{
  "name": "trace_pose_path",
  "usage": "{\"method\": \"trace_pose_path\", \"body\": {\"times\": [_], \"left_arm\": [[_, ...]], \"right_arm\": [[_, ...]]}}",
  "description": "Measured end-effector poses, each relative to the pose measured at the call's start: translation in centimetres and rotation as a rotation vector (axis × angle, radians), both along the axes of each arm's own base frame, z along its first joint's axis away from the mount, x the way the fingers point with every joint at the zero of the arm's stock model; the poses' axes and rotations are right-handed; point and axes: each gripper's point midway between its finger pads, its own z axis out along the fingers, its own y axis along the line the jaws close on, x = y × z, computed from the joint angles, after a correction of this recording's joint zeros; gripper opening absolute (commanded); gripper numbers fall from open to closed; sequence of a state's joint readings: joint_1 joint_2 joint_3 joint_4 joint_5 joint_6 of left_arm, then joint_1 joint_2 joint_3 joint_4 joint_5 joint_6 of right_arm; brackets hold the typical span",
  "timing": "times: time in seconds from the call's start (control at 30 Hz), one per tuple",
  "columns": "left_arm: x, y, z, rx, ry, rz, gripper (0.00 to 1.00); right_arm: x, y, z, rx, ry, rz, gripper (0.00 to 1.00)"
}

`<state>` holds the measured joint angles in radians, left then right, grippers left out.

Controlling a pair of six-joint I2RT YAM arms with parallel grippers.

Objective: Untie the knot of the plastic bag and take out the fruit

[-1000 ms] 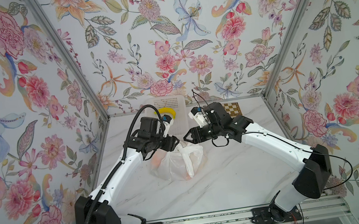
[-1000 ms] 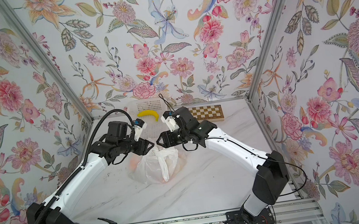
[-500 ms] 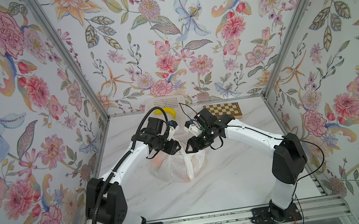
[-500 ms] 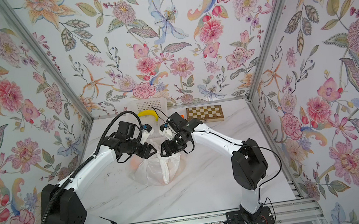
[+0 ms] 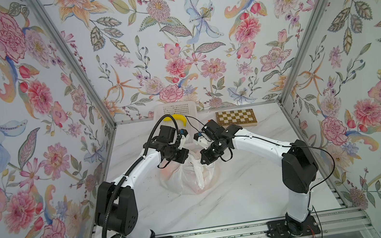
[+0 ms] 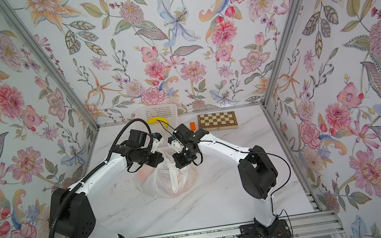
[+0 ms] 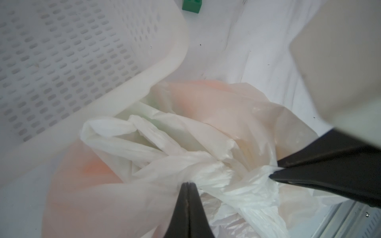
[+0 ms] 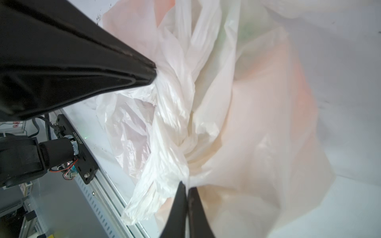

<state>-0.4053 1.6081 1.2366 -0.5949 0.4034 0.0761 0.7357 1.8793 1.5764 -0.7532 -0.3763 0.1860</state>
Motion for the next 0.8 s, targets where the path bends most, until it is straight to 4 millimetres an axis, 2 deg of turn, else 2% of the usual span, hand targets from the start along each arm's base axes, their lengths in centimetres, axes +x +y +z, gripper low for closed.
{"method": "trace_pose_path", "body": {"times": [0.13,0.27,0.43,0.6,0.67,0.8], "left_arm": [[0.6,1.6,0.3,-0.003,-0.017,0.100,0.01],[1.4,3.6,2.2,-0.030,-0.068,0.205,0.02],[2.4,5.9,3.8,-0.063,-0.106,0.316,0.02],[3.2,8.3,4.5,-0.135,-0.095,0.436,0.02],[3.4,8.5,4.9,-0.168,-0.092,0.456,0.00],[3.6,7.6,5.6,-0.246,-0.072,0.459,0.00]], "right_arm": [[0.6,-0.1,1.0,0.012,-0.048,-0.025,0.00],[0.8,-0.9,3.1,0.047,-0.118,-0.060,0.00],[0.9,-2.8,5.3,0.086,-0.200,-0.130,0.00],[0.0,-5.3,5.6,0.116,-0.258,-0.198,0.00],[-0.8,-6.1,5.5,0.139,-0.279,-0.213,0.00],[-3.1,-6.6,4.9,0.185,-0.322,-0.199,0.00]]}}
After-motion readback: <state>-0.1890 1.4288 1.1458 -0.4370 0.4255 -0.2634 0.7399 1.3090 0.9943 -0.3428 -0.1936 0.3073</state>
